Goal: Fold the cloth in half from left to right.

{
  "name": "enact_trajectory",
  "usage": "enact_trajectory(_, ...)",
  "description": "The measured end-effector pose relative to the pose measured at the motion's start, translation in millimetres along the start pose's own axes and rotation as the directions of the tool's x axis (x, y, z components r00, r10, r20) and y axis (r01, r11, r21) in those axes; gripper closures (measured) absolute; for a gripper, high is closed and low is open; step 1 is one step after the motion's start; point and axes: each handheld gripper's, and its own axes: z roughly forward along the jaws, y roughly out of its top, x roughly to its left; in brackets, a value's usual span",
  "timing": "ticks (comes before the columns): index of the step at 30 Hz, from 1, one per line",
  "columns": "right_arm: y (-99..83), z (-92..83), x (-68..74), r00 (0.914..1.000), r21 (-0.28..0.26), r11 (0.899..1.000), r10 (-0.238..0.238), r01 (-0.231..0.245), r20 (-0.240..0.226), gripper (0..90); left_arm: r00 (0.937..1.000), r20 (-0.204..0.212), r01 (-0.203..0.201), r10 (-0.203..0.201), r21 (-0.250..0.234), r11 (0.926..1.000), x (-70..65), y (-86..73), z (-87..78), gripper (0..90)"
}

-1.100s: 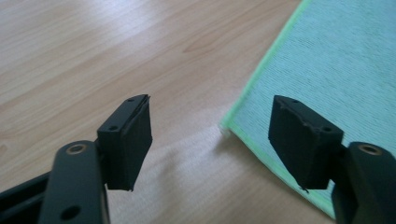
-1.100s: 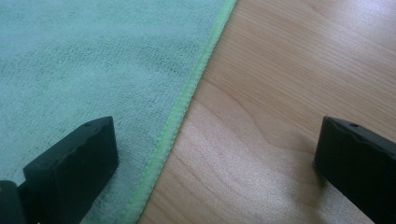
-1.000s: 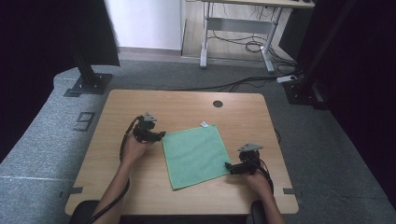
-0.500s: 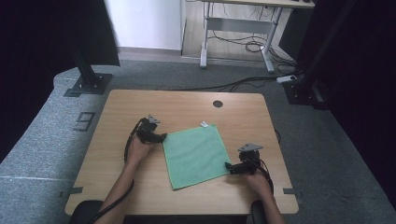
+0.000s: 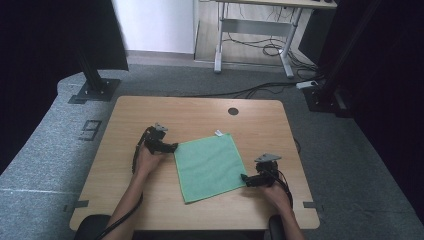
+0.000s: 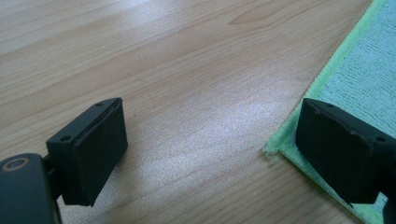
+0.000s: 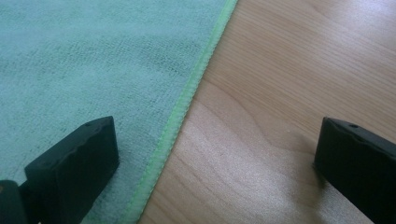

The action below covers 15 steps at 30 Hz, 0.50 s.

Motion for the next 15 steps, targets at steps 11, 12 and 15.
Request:
enact_trajectory(11,15.0,-10.2,14.8,0.9982,-0.022,0.999,-0.047,0.046,-0.039,0.0,1.0000,0.001,-0.001,0.001,0.001,1.0000,0.2,0.0,-0.1,9.0)
enact_trajectory(12,16.9,-10.9,17.4,0.9975,-0.025,0.998,-0.051,0.049,-0.049,0.2,1.0000,0.000,-0.001,0.001,0.001,1.0000,0.2,0.0,-0.1,9.0)
enact_trajectory(15,22.2,-11.8,26.2,0.9930,-0.031,0.998,-0.064,0.061,-0.100,1.1,1.0000,0.001,-0.001,0.001,0.001,1.0000,0.2,0.0,-0.1,9.0)
